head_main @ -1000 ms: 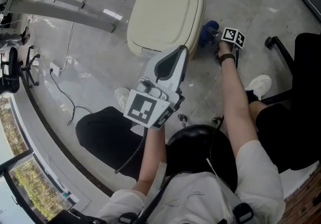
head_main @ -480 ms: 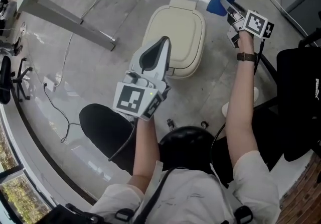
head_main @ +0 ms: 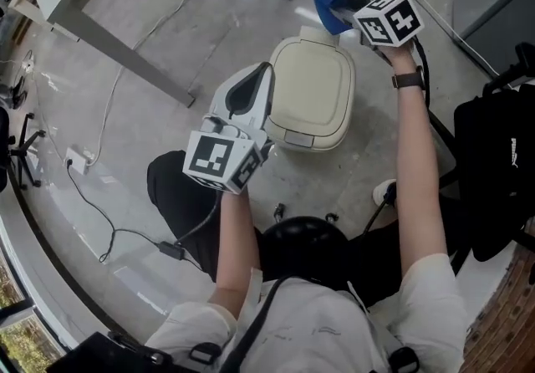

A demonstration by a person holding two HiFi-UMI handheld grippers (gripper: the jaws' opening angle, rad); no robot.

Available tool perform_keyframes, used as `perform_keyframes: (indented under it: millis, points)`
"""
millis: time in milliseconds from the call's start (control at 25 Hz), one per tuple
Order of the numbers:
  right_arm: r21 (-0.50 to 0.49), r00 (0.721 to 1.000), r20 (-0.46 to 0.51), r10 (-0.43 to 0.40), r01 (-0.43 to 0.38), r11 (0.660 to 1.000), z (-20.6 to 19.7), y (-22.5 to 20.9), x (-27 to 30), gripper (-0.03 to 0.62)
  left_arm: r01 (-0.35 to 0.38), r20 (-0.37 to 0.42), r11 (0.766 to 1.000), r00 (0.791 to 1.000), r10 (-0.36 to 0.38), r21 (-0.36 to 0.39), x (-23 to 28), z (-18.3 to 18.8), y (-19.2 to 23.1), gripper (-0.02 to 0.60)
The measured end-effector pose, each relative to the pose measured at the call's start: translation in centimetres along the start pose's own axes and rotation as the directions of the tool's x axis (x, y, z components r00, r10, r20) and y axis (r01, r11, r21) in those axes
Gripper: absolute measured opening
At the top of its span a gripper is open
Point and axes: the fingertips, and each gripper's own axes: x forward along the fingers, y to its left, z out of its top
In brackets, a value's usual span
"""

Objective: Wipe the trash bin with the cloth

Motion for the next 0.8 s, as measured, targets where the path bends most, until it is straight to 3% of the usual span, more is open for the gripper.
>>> perform_keyframes:
  millis: [80,160,320,360,560,680,800]
  points:
    - [-0.119,0.989,-0.151,0.003,-0.021,0.993,-1.0,1.2,2.5,0.052,0.020,0.001,1.000,1.000,-0.020,-0.004,-0.1,0.0,0.7,0.000]
    - [-0.195,0.960,-0.279,-0.011,-0.045,0.980,-2.4,2.0,4.8,0.052,0.039,-0.005,0.999,0.999,-0.039,-0.008,-0.2,0.0,1.4,0.000]
    - [-0.242,0.884,-0.462,-0.066,-0.054,0.969,-6.8,2.1,7.6,0.052,0.093,-0.026,0.996,0.995,-0.093,-0.008,-0.7,-0.2,2.0,0.000]
    - [-0.225,0.882,-0.466,-0.070,-0.041,0.973,-7.5,1.8,8.1,0.053,0.107,-0.031,0.994,0.994,-0.108,-0.009,-0.9,-0.3,2.2,0.000]
    - [-0.064,0.922,-0.386,-0.036,0.012,0.998,-6.9,1.8,9.2,0.054,0.147,-0.039,0.989,0.988,-0.148,-0.026,-2.0,-0.3,4.0,0.000]
    - [-0.066,0.927,-0.376,0.005,-0.032,0.997,-5.8,3.8,10.0,0.054,0.148,-0.023,0.988,0.989,-0.149,-0.034,-2.8,0.2,5.3,0.000]
    - [-0.085,0.915,-0.400,0.053,-0.095,0.992,-4.5,6.3,11.4,0.054,0.144,-0.004,0.989,0.990,-0.144,-0.047,-3.4,0.8,6.4,0.000]
